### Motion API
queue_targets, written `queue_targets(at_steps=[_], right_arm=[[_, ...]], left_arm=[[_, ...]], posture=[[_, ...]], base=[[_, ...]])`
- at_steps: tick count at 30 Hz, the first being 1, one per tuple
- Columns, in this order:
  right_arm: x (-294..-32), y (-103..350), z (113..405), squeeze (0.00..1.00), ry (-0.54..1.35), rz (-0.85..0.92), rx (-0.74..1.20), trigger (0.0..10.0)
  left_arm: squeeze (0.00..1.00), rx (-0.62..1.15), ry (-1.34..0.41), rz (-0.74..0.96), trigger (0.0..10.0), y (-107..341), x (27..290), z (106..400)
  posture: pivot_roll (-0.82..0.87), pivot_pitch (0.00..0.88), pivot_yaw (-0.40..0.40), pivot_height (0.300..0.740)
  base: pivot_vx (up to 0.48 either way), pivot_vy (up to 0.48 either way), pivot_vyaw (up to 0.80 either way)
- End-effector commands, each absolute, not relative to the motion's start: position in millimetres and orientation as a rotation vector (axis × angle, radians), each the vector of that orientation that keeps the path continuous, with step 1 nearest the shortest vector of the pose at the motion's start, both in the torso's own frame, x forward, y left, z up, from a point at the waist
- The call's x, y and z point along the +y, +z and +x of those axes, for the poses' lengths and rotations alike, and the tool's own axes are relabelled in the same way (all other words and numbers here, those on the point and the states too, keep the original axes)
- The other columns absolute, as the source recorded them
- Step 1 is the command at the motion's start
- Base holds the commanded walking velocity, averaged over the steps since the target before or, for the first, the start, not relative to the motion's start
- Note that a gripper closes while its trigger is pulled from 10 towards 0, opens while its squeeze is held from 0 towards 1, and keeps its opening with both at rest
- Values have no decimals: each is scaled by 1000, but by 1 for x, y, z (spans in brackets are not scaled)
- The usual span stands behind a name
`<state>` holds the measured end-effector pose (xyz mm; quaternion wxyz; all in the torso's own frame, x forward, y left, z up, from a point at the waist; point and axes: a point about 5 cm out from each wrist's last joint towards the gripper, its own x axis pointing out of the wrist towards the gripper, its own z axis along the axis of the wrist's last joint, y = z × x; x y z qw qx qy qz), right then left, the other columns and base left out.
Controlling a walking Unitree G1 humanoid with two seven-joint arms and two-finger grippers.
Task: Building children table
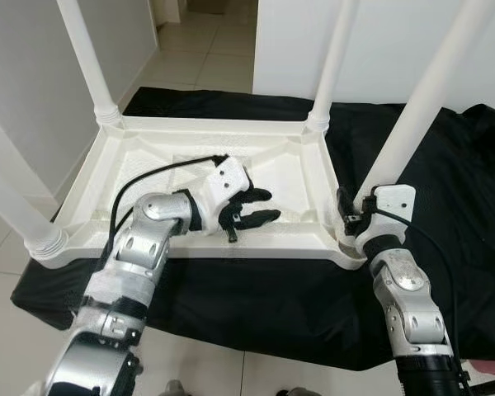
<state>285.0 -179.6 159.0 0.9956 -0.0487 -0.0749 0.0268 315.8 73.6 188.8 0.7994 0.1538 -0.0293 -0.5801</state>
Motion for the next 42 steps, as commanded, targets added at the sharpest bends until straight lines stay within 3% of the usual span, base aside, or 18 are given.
queue_targets(at_steps=[1, 6, 10, 20, 24, 32, 42], right_arm=[[-180, 162, 282, 0, 64, -99, -171, 10000], [-183, 155, 272, 0, 99, -117, -172, 10000], [-188, 144, 263, 0, 111, -108, -151, 10000], [-194, 128, 257, 0, 120, -138, -117, 10000], [-189, 119, 256, 0, 220, -226, -113, 10000], [-183, 113, 254, 0, 319, -236, -100, 10000], [-181, 101, 256, 0, 311, -92, -42, 10000]], left_arm=[[0, -109, -905, 288, 10000, 193, 82, 328], [0, -46, -1107, 233, 10000, 183, 71, 305], [0, -35, -1167, 204, 10000, 185, 66, 295], [0, -14, -1163, 200, 10000, 181, 62, 292], [0, 3, -1148, 197, 10000, 182, 61, 291], [0, 2, -1127, 196, 10000, 184, 63, 291], [0, 3, -1107, 203, 10000, 186, 65, 292]], posture=[[-65, 0, -19, 740], [-67, 0, -21, 740], [-67, 0, -21, 740], [-74, 0, -15, 740], [-76, 0, -14, 740], [-69, 0, -17, 740], [-63, 0, -20, 740]], base=[[0, 0, 0], [0, 0, 0], [0, 0, 0], [0, 0, 0], [0, 0, 0], [0, 0, 0], [0, 0, 0]])
